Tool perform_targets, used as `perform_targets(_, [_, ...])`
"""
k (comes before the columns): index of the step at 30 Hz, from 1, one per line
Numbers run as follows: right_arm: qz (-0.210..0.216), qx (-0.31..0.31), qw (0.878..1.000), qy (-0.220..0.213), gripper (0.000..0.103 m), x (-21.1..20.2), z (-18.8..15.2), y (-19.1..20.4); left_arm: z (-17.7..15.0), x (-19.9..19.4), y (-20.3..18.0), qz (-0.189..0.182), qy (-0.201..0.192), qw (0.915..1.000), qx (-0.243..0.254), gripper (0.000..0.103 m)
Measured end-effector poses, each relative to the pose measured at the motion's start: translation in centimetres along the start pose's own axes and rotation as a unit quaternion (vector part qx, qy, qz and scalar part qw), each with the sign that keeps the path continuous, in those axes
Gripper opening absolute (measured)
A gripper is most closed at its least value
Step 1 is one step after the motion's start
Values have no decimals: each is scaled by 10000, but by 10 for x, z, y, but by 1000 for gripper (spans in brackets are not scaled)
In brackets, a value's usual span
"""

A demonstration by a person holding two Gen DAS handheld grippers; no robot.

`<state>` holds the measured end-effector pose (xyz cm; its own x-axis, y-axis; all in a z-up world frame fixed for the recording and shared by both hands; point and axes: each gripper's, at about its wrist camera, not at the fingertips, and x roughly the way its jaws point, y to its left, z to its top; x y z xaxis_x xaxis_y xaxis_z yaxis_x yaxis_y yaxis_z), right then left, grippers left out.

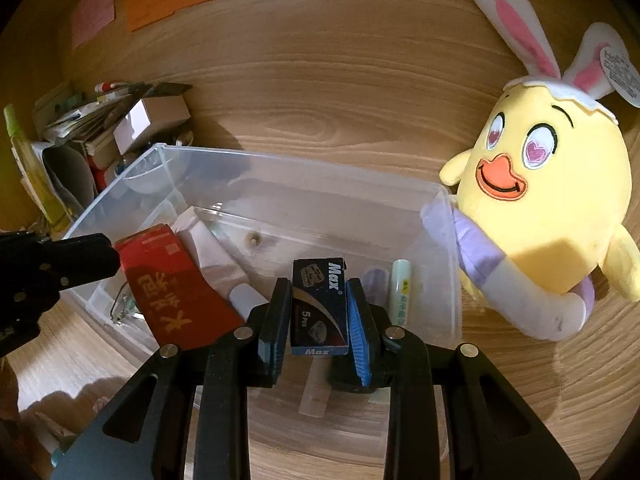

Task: Organize objects
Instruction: 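Carry the blue Max box into the clear bin and release it with the right tool, then grasp the green glass jar with the left tool while the right tool grasps the small cork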

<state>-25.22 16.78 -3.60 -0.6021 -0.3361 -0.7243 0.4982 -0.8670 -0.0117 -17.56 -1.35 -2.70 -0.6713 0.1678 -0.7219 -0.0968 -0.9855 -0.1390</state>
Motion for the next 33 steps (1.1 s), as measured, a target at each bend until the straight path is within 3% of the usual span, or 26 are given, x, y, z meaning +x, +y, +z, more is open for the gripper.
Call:
perform_targets(12, [-31,-57,10000,-19,34,-13,0,3,-9,-34,-9,171,-331,9992,162,58])
perform_targets(14, [-46,-68,9999,-88,36,-21,-1,5,-12,-40,-11,198,-383,9989,209,60])
perform_targets(18, [-54,-59,9994,-340,54,-41,-4,7,-20,-51,-15,164,-444,9985,266,65])
perform_targets(26, [-42,-311,9970,-706,60,-83,-19,25,-43,-66,-19,146,-494,9984,231,75])
perform_targets(33, [81,-411,9967,-696,64,-98,-45,34,-68,-68,-18,165,-342,9991,190,76])
